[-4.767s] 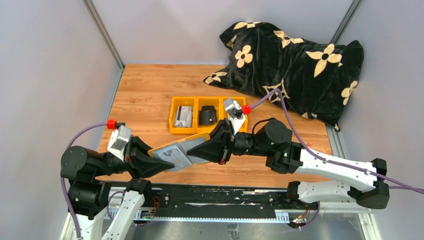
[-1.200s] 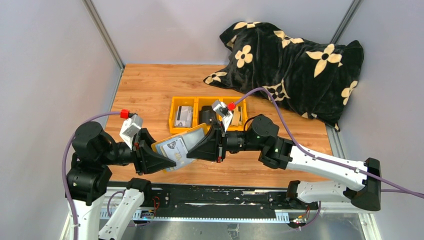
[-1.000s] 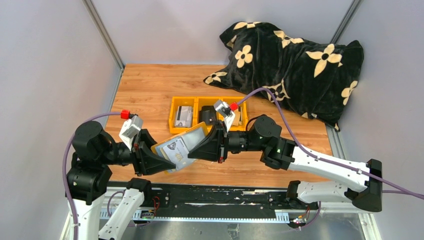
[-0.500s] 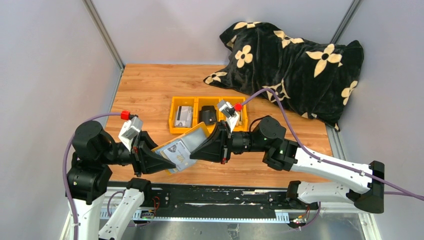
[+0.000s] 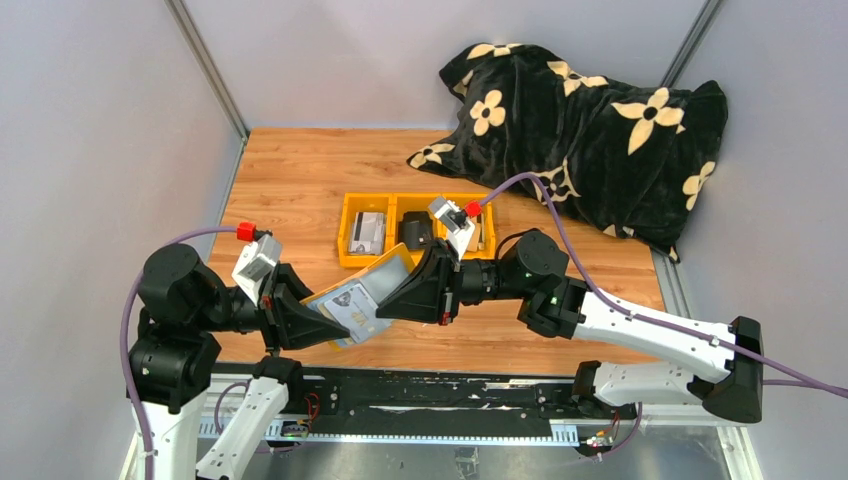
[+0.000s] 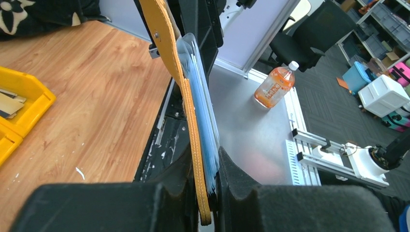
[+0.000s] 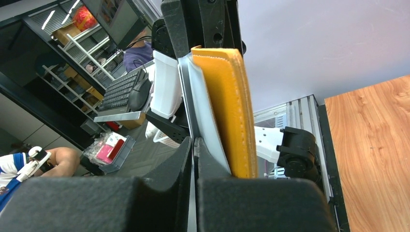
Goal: Take the credit cards out of the card holder
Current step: Remove the credit card from the card holder.
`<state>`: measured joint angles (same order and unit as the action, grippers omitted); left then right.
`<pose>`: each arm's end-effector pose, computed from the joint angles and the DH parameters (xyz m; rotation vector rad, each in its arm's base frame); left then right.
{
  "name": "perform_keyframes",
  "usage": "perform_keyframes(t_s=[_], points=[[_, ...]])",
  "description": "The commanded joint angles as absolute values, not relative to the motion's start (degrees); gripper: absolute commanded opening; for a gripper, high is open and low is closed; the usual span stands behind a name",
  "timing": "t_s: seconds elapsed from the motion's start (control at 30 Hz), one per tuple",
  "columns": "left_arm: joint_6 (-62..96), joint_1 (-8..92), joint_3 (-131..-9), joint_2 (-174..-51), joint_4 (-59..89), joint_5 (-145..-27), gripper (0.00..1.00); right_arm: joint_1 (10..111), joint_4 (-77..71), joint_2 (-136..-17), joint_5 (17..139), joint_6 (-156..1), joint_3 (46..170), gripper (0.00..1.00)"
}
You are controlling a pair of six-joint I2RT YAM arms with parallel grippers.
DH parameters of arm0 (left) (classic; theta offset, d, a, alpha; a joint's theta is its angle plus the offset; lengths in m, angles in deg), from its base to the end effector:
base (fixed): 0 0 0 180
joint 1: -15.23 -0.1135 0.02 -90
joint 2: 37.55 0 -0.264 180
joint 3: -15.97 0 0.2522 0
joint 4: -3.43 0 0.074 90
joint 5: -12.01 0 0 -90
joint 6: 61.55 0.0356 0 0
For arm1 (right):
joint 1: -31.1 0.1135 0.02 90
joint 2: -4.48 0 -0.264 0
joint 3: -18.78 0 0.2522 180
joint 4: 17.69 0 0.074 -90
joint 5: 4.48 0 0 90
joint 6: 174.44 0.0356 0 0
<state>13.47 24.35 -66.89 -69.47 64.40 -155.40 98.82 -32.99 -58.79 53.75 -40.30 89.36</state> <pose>0.0294 -0.0399 0.4347 0.9421 1.5696 -1.4567 0.0766 0.2363 0.4215 -0.8714 1.2490 1.9634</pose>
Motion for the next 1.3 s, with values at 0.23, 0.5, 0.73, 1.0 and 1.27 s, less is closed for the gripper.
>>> perform_keyframes(t_s=[0.23, 0.5, 0.73, 1.0, 1.27], points=[[12.9, 24.5, -68.7, -69.7, 64.5, -157.1, 0.0, 97.2, -34.1, -55.4, 55.7, -40.1, 89.1, 0.0], [12.7, 24.5, -69.1, -69.6, 64.5, -156.6, 0.0, 97.1, -33.9, -54.3, 56.4, -40.2, 87.5, 0.0], [12.7, 24.5, -68.9, -69.2, 64.4, -156.0, 0.0, 97.2, -34.1, -54.5, 55.8, -40.1, 87.9, 0.0], [12.3, 24.5, -68.7, -69.4, 64.4, -155.2, 0.0, 98.3, -35.0, -59.4, 53.3, -39.5, 91.2, 0.1], [12.4, 24.5, -68.5, -68.7, 64.4, -155.1, 0.0, 98.3, -34.6, -58.6, 54.3, -39.9, 91.4, 0.1]])
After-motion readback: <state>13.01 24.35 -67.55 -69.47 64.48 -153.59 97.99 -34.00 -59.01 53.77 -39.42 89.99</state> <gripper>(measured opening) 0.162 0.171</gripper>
